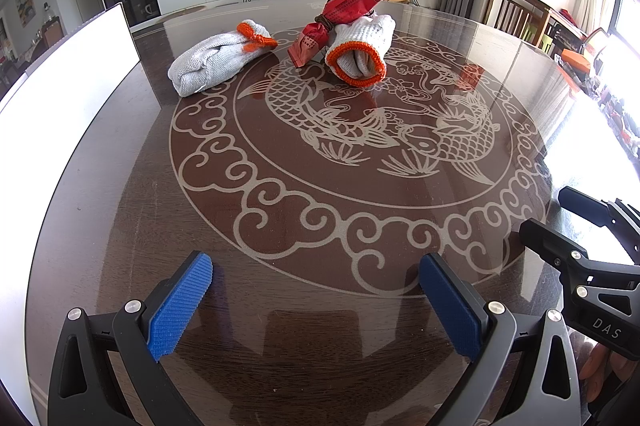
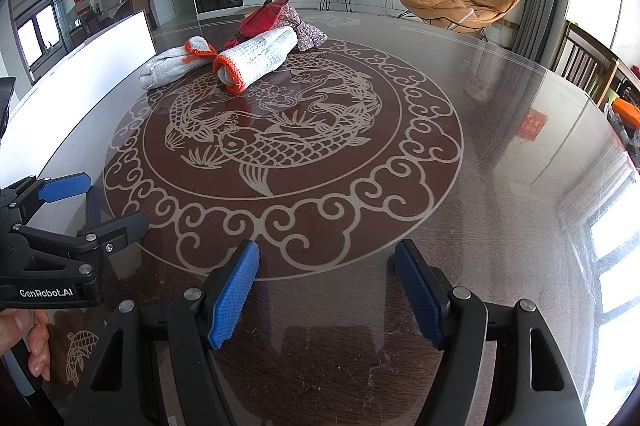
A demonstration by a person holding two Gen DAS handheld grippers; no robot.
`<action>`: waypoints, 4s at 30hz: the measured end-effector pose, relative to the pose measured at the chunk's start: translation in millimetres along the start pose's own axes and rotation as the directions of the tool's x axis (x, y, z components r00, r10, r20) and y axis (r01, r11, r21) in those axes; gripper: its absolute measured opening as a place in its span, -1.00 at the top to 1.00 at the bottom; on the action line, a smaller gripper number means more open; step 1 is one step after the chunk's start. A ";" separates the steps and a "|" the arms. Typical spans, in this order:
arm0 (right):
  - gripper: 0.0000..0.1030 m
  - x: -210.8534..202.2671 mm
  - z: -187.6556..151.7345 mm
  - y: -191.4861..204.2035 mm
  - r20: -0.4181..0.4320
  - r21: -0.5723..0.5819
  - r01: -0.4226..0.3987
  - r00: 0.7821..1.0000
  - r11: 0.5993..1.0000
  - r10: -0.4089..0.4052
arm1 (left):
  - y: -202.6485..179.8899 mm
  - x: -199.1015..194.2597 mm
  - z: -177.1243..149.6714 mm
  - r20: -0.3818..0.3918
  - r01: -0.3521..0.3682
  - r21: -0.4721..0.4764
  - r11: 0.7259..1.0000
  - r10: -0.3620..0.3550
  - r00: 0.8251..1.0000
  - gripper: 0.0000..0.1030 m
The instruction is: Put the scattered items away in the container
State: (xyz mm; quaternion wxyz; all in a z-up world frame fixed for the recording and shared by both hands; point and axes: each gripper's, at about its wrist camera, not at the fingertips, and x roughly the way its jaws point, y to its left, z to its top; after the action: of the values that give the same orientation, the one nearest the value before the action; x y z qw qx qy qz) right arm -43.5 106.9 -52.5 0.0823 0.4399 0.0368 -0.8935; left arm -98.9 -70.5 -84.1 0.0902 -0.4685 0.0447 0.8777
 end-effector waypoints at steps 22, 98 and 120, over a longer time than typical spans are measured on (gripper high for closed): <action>-0.39 0.3 0.2 0.2 0.000 0.000 0.001 1.000 1.000 -0.001 | -0.1 0.1 0.1 0.000 0.000 0.000 1.000 0.000 1.000 -1.00; 0.44 39.9 72.6 -4.0 -0.003 0.013 -0.157 0.988 0.988 0.157 | 35.8 -3.4 36.1 0.034 -0.046 0.171 0.984 0.041 0.999 -1.00; 0.38 39.7 56.4 -22.8 0.050 0.084 -0.210 0.977 0.974 0.206 | 39.3 81.8 162.1 -0.053 0.057 0.404 0.913 -0.039 0.998 -0.27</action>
State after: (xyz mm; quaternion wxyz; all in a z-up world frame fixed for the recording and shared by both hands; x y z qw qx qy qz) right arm -115.3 117.0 -49.7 0.1566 0.4260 -0.0507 -0.8896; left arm -283.3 -73.0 -62.0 0.2057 -0.4596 0.2162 0.8365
